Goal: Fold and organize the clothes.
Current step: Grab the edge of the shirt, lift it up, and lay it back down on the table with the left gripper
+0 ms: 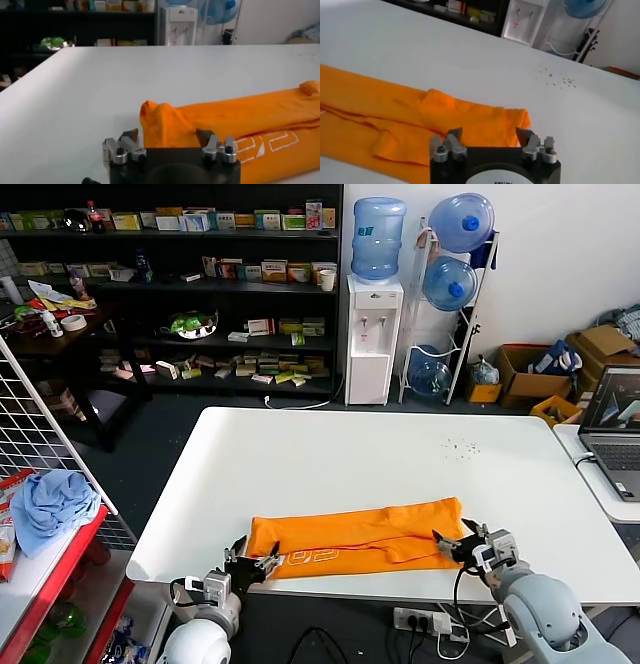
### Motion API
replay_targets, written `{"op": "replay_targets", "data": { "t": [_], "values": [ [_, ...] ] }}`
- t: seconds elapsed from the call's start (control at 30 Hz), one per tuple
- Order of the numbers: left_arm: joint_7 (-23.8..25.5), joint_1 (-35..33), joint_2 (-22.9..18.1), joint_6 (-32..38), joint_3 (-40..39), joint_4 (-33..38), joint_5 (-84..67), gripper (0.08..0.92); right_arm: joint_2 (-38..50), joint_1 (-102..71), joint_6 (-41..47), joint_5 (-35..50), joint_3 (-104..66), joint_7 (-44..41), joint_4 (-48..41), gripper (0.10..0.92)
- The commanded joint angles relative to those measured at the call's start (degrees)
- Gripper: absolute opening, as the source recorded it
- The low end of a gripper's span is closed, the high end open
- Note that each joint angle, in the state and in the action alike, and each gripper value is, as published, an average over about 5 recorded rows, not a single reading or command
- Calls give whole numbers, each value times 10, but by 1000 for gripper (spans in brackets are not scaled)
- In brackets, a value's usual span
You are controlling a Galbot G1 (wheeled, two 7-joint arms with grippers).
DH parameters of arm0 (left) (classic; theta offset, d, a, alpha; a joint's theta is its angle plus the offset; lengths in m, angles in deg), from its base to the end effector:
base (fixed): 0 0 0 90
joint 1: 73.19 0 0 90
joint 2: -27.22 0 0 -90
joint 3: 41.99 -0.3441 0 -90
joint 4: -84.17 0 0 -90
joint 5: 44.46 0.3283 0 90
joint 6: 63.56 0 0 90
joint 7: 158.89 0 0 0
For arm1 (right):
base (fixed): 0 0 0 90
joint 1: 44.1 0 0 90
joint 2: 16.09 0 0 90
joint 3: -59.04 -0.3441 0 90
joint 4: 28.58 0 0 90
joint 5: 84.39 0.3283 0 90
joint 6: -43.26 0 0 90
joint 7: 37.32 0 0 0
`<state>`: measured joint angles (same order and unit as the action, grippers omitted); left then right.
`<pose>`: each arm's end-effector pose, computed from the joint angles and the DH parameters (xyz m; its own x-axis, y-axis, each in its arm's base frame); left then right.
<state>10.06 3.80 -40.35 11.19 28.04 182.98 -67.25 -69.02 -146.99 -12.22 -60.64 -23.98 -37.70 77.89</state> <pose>0.2264 0.0097 -0.3745 -0.8695 0.1815 0.4594 0.1910 0.9812 -0.0260 0.2548 -0.1208 -0.2874 -0.7852 -0.1189 0.6077 -0.2757 0.9459 -0.1712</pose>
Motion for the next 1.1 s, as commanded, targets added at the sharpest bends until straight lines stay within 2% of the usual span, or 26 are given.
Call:
{"op": "replay_targets", "data": {
  "t": [0.03,0.1,0.57,0.77,0.87,1.1],
  "values": [
    [1,2,0,-22,0,-13,-24,791,0,-6,0,1,-1,2,9,811],
    [1,1,1,-21,-1,-10,-24,753,0,-5,1,2,-1,3,8,819],
    [1,8,16,1,5,-3,-23,348,-4,-6,-14,-3,0,6,6,823],
    [-19,12,45,-3,40,3,-33,175,-10,-4,-46,-8,0,13,3,823],
    [-33,13,68,-9,72,2,-41,128,-11,-2,-53,-8,1,16,4,823],
    [-35,10,136,-22,126,-13,-68,124,-12,2,-57,-4,1,19,6,823]
  ]
}}
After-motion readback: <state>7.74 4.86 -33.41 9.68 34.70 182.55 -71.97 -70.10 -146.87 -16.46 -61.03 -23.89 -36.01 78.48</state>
